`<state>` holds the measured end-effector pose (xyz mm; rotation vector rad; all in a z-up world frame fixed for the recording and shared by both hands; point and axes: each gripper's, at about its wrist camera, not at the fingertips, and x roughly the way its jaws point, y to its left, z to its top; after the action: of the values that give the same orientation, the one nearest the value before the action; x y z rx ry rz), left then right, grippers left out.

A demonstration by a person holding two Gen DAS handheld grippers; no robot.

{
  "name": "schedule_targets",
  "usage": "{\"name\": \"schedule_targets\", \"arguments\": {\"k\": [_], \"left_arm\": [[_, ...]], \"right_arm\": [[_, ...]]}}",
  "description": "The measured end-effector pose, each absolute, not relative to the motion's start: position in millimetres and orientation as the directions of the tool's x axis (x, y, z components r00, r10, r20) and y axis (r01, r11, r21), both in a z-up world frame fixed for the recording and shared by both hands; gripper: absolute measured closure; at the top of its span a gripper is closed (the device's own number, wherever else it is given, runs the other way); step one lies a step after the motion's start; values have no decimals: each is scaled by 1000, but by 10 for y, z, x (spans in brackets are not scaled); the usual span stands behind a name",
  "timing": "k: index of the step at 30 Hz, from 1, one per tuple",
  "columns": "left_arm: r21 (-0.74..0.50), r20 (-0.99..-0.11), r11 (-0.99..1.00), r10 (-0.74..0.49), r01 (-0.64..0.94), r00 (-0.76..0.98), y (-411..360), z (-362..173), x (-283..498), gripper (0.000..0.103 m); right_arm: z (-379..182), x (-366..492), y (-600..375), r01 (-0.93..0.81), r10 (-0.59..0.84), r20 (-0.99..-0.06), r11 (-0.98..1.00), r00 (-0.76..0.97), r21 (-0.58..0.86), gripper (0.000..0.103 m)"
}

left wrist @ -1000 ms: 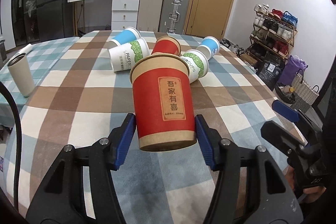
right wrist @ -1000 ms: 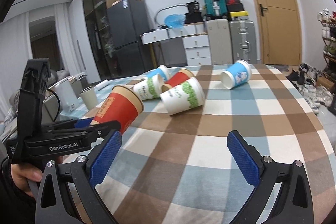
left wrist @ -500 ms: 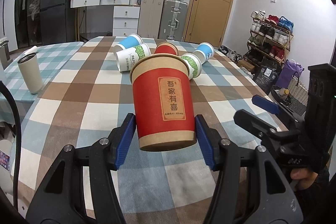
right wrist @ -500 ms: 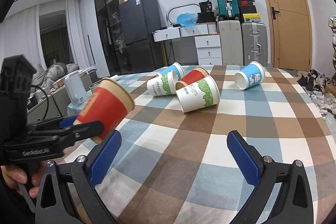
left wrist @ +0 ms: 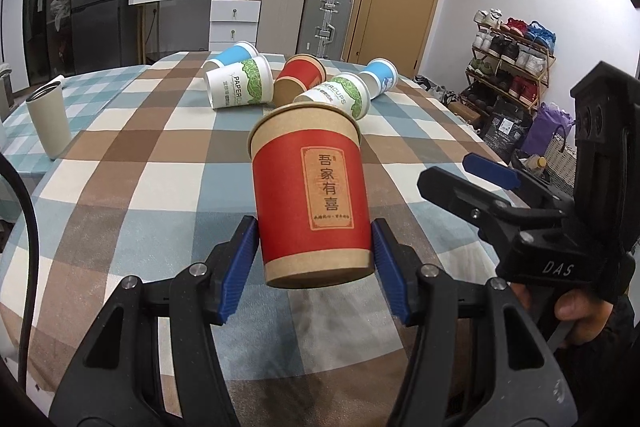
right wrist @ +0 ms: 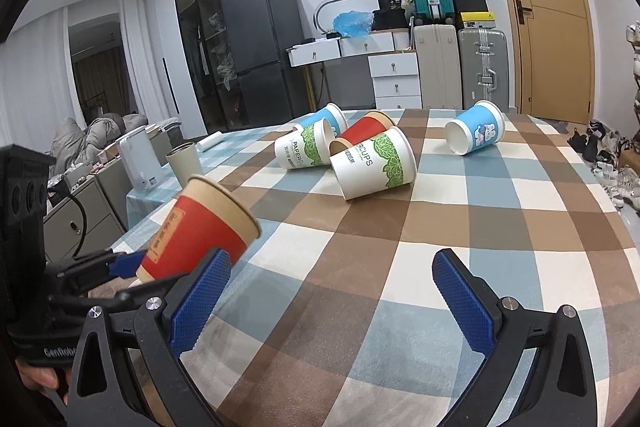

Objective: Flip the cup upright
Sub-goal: 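Lift the red cup with the left gripper toward the right tool, then lower the red cup and open the left gripper, releasing it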

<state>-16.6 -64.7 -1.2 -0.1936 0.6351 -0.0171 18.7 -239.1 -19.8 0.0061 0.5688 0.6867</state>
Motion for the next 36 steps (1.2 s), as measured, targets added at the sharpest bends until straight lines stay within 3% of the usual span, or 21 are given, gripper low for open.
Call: {"name": "schedule_targets", "arguments": {"k": [21, 23, 25, 27, 30, 33, 36], "left_arm": [[-200, -631, 978, -87, -53, 771, -620, -226, -39, 47], [-203, -629, 978, -89, -53, 773, -596, -230, -30, 42], [-204, -623, 978, -90, -49, 777, -569, -218, -28, 26], [-206, -605, 977, -87, -50, 791, -533, -191, -48, 18], [-210, -593, 977, -93, -42, 800, -478, -156, -62, 16], [-186, -570, 982, -73, -42, 818, -417, -97, -92, 3], [-175, -537, 983, -51, -53, 842, -334, -28, -144, 1]], "right_arm": [[-208, 193, -2405, -585, 591, -499, 788, 634, 190, 0], [-207, 197, -2407, -586, 594, -500, 786, 630, 197, 0], [-203, 211, -2425, -583, 598, -500, 785, 626, 209, 0], [-198, 226, -2446, -580, 605, -499, 782, 621, 228, 0], [-181, 240, -2463, -575, 608, -494, 782, 622, 239, 0], [-156, 222, -2433, -575, 598, -502, 787, 624, 222, 0], [-135, 184, -2389, -578, 590, -511, 790, 625, 204, 0]]}}
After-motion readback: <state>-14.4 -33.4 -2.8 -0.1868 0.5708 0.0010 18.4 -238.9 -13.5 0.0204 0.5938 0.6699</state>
